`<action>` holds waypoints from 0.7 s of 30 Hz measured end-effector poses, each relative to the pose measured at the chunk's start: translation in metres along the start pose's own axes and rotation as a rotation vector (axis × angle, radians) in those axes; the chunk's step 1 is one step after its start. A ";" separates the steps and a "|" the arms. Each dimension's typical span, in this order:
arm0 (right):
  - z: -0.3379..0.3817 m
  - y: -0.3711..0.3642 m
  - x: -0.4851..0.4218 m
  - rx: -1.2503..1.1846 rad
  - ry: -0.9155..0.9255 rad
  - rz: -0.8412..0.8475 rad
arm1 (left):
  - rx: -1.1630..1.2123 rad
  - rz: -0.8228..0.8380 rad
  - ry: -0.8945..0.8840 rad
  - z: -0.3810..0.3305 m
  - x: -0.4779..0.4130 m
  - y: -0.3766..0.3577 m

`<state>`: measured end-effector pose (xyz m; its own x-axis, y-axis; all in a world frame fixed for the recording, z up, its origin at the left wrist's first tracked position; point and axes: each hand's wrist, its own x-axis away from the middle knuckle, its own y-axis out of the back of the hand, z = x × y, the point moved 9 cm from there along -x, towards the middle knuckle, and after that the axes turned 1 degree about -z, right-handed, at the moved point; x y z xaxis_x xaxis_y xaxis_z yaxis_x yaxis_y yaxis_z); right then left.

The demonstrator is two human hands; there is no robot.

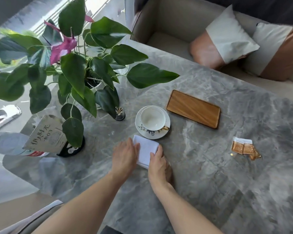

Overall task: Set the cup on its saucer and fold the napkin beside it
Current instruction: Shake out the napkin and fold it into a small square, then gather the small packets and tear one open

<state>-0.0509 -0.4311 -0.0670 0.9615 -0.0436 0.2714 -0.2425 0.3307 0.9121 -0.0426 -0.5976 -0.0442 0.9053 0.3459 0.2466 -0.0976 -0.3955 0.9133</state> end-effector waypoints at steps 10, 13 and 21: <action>0.008 0.007 0.020 0.270 0.321 -0.060 | -0.106 0.041 -0.312 -0.005 0.028 -0.029; 0.004 -0.001 0.019 0.294 0.319 -0.029 | -0.182 0.124 -0.297 0.000 0.028 -0.043; -0.012 0.015 0.016 0.168 0.301 -0.010 | -0.181 0.048 -0.275 -0.015 0.037 -0.023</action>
<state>-0.0375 -0.4153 -0.0527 0.9529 0.2427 0.1817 -0.2263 0.1708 0.9590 -0.0128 -0.5631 -0.0518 0.9730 0.0783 0.2169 -0.1928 -0.2399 0.9515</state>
